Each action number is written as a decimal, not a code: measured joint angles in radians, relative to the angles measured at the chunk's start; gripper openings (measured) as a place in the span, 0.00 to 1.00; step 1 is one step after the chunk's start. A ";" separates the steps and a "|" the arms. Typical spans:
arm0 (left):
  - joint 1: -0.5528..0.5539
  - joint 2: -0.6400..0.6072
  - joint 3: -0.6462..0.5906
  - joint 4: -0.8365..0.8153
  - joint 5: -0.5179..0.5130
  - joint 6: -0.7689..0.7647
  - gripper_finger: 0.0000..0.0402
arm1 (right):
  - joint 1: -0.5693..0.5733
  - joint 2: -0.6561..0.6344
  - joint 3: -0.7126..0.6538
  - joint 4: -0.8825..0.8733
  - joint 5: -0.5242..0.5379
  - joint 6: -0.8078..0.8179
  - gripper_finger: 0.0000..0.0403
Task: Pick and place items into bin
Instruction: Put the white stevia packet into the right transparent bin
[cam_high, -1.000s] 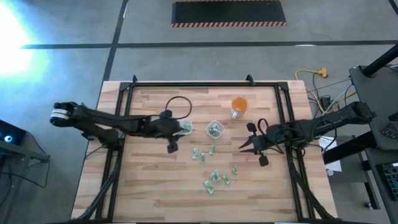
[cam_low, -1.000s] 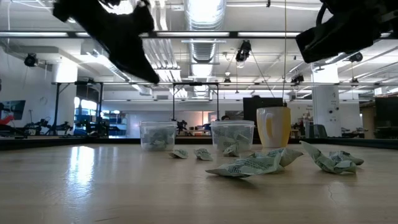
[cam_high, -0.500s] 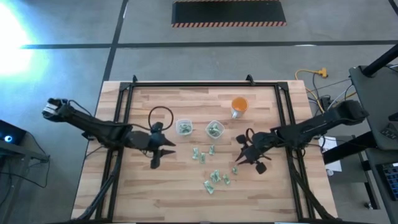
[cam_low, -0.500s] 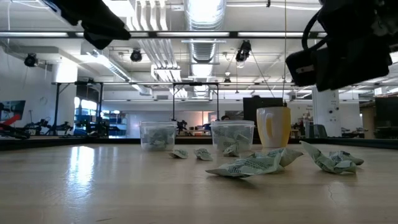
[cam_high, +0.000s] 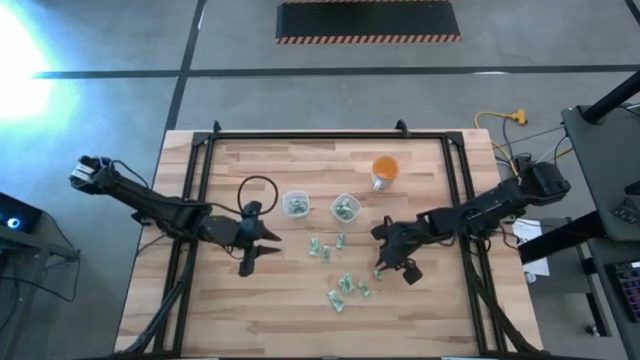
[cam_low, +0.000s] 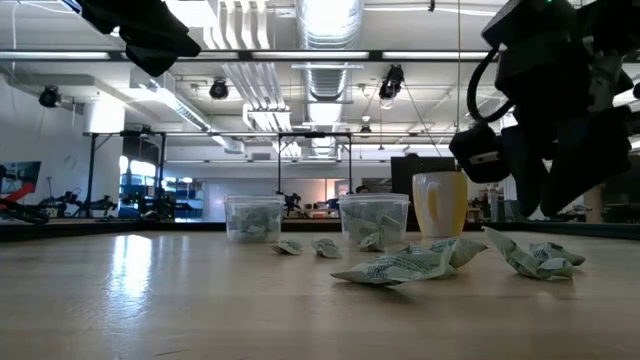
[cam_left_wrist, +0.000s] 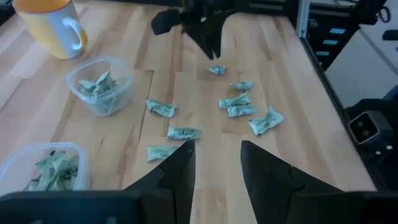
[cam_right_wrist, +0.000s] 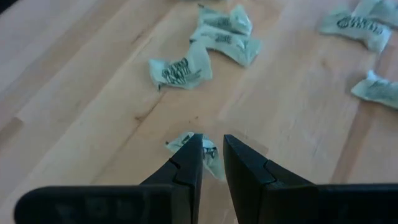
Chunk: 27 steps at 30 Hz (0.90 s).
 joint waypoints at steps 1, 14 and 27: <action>-0.004 0.000 0.000 0.001 0.000 0.000 0.28 | 0.000 0.014 0.006 0.000 0.000 0.000 0.14; -0.019 -0.002 -0.003 0.000 0.000 -0.003 0.28 | 0.000 0.104 0.040 -0.007 0.000 0.000 0.14; -0.019 0.000 -0.008 0.001 0.000 -0.026 0.28 | 0.000 0.107 0.028 -0.011 0.000 0.030 0.14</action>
